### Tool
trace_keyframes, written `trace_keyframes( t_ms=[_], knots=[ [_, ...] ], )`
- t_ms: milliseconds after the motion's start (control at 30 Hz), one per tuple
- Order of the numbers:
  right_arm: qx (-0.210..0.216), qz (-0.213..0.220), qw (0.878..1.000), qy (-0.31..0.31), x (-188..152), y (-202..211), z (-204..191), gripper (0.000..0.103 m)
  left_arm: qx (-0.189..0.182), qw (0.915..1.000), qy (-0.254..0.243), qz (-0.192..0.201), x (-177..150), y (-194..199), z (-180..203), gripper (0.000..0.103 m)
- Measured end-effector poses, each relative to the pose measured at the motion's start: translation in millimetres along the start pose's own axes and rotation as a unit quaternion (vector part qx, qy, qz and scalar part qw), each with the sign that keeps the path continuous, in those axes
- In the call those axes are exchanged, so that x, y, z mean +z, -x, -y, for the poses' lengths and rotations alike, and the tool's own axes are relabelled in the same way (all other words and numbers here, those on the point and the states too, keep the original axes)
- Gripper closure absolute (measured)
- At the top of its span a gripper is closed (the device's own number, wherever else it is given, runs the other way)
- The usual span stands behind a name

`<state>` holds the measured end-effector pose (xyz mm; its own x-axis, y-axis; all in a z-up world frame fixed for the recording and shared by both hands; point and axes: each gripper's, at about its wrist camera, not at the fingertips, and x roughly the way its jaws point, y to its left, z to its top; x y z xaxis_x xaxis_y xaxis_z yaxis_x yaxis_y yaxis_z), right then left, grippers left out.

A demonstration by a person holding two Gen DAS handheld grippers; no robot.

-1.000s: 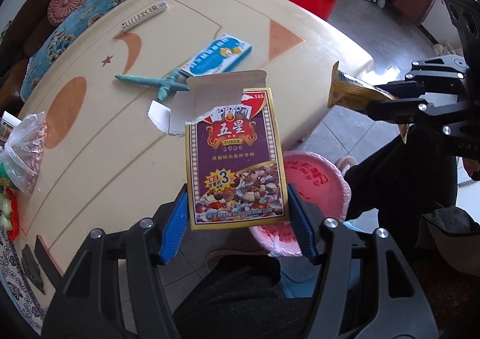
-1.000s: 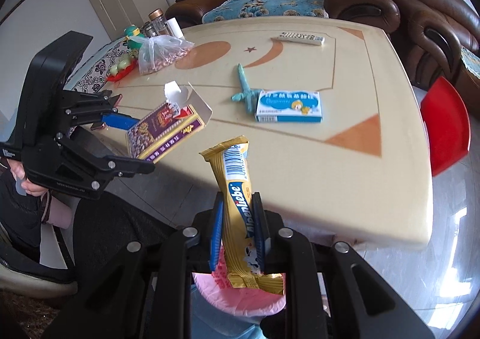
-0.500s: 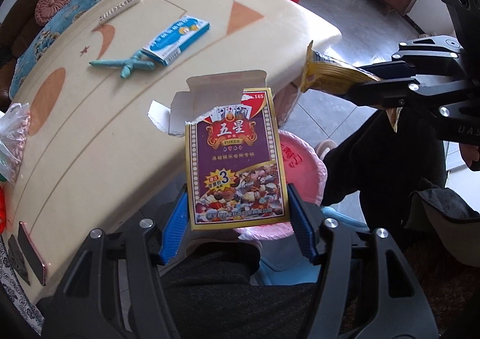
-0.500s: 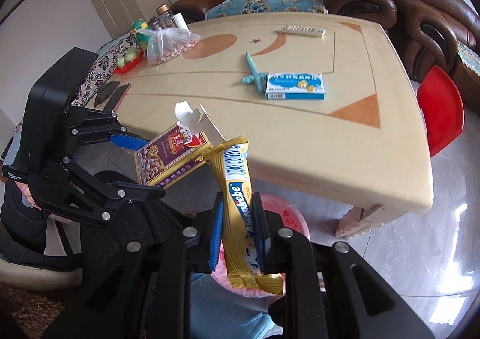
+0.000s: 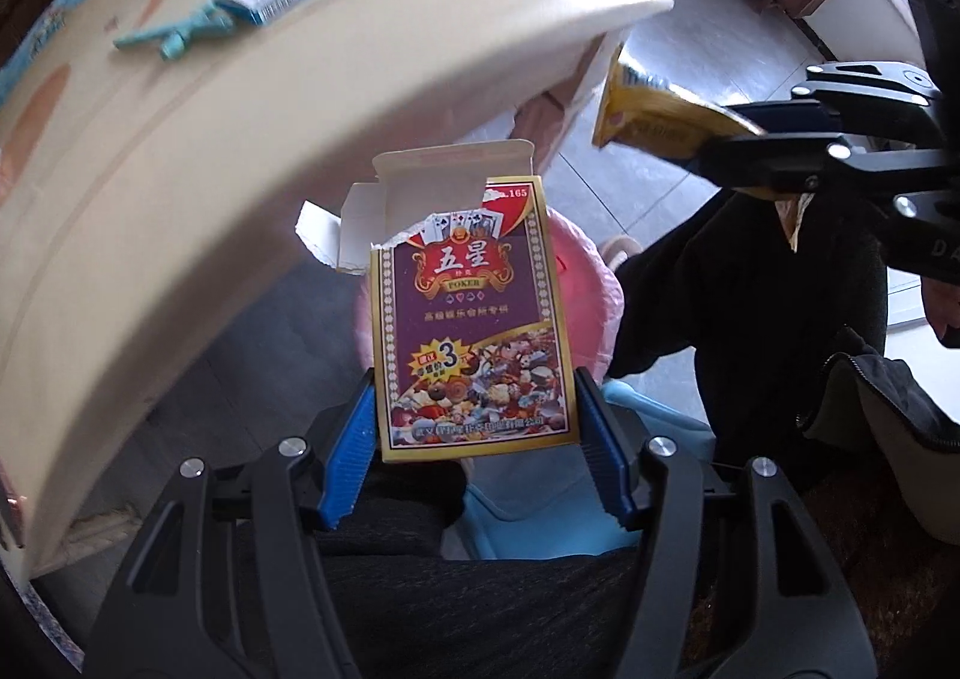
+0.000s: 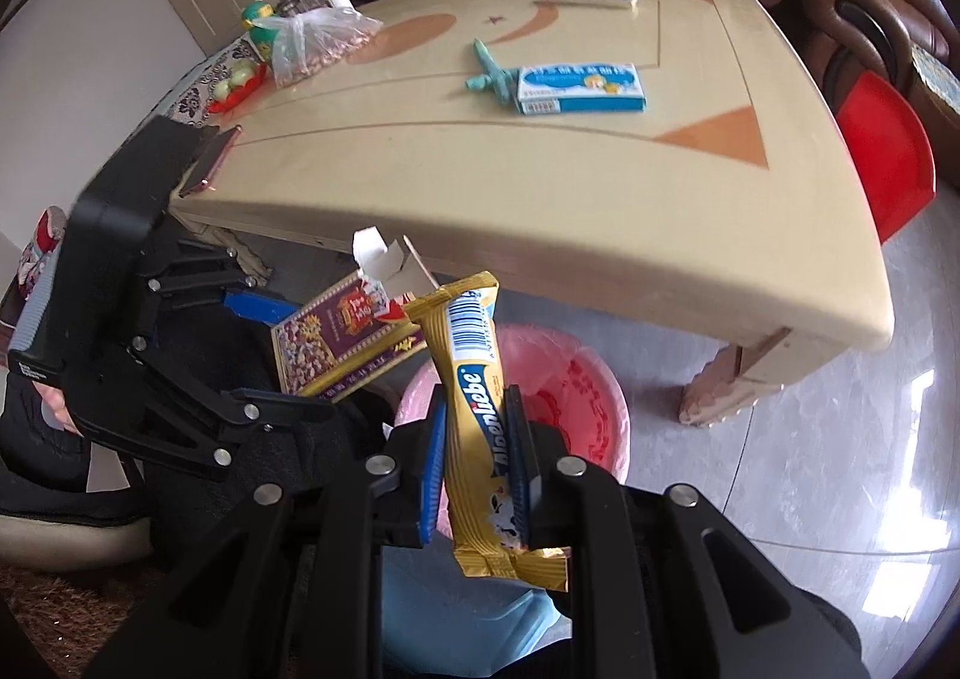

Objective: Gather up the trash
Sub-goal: 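Carry the card box and snack wrapper with both tools over the wastebasket, then open the left tool to drop the card box while the right tool drops the wrapper into the bin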

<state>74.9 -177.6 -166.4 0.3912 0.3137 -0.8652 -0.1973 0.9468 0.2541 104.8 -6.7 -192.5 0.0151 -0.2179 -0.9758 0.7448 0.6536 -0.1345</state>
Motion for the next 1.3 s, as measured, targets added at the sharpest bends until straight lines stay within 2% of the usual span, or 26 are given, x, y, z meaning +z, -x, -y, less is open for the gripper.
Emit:
trace_keyframes(
  t_ms=[300, 367, 567, 733, 800, 867, 1067, 1300],
  knots=[
    [-0.004, -0.049, 0.998, -0.030, -15, -50, 20, 0.084, -0.030, 0.9979, 0.031, -0.048, 10, -57, -14, 0.042],
    [-0.011, -0.058, 0.998, -0.032, -17, -64, 23, 0.084, -0.050, 0.9963, 0.040, -0.057, 11, -68, -17, 0.042],
    [-0.030, -0.080, 0.995, -0.052, -23, -101, 33, 0.084, -0.068, 0.9901, 0.073, -0.099, 14, -114, -27, 0.042],
    [-0.043, -0.102, 0.991, -0.070, -32, -137, 42, 0.084, -0.073, 0.9839, 0.105, -0.125, 12, -146, -33, 0.042],
    [-0.045, -0.108, 0.989, -0.088, -36, -152, 51, 0.084, -0.064, 0.9823, 0.115, -0.134, 10, -158, -33, 0.042],
    [-0.046, -0.114, 0.987, -0.102, -40, -166, 57, 0.084, -0.050, 0.9816, 0.118, -0.142, 10, -168, -34, 0.042],
    [-0.050, -0.147, 0.981, -0.115, -50, -203, 68, 0.084, -0.062, 0.9778, 0.128, -0.154, 10, -185, -37, 0.042],
    [-0.049, -0.176, 0.977, -0.108, -58, -230, 70, 0.084, -0.052, 0.9763, 0.120, -0.173, 13, -197, -35, 0.042]
  ],
)
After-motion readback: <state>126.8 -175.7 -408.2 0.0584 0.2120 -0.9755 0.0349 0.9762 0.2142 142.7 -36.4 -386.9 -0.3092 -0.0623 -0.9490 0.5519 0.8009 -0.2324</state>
